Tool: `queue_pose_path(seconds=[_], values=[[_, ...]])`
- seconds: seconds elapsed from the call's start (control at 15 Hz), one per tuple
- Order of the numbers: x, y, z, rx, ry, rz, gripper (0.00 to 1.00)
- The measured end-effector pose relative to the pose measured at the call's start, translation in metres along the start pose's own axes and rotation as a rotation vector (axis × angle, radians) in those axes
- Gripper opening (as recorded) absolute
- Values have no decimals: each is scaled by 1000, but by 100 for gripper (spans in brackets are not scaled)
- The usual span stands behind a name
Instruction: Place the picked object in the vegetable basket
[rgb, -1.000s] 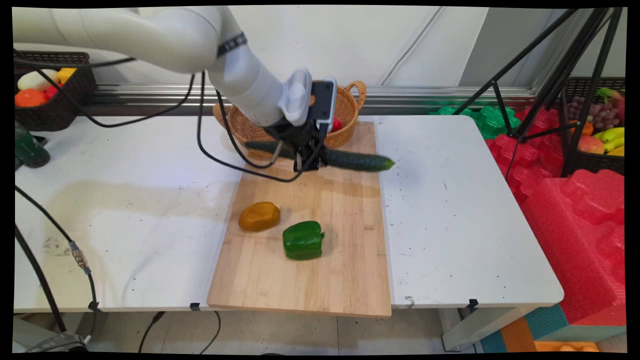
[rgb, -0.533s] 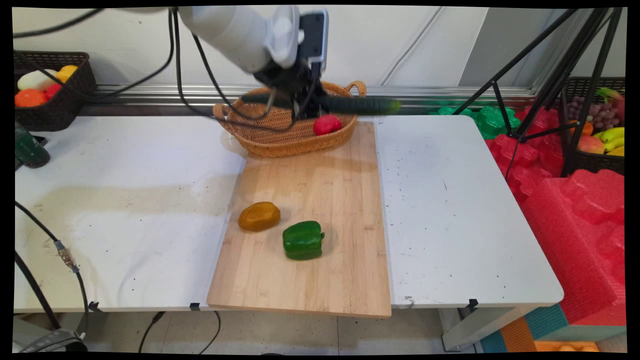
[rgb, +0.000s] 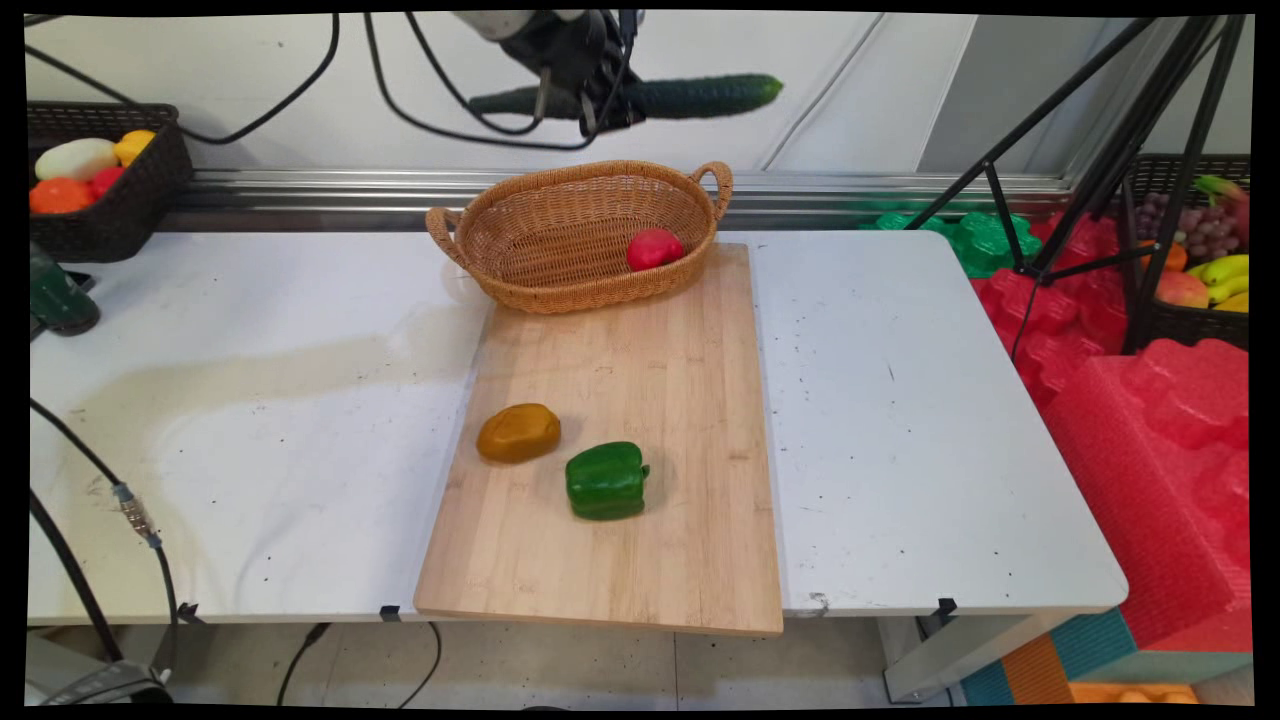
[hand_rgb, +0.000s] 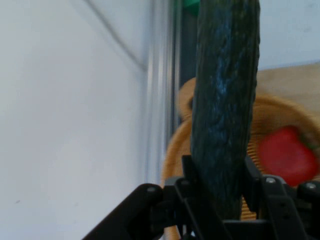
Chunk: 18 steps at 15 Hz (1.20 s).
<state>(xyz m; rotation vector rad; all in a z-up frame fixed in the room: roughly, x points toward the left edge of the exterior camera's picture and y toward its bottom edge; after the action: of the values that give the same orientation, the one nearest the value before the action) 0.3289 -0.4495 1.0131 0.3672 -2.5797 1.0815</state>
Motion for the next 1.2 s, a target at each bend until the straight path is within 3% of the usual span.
queue_pose_path(seconds=[0.2,0.47,0.93,1.2], values=[[-11,-27,29,26,-36,-35,0],[-24,-43,70,3,-74,-75,0],[-47,-32,129,-117,-132,-109,0],[-61,-22,149,-155,-160,-130,0]])
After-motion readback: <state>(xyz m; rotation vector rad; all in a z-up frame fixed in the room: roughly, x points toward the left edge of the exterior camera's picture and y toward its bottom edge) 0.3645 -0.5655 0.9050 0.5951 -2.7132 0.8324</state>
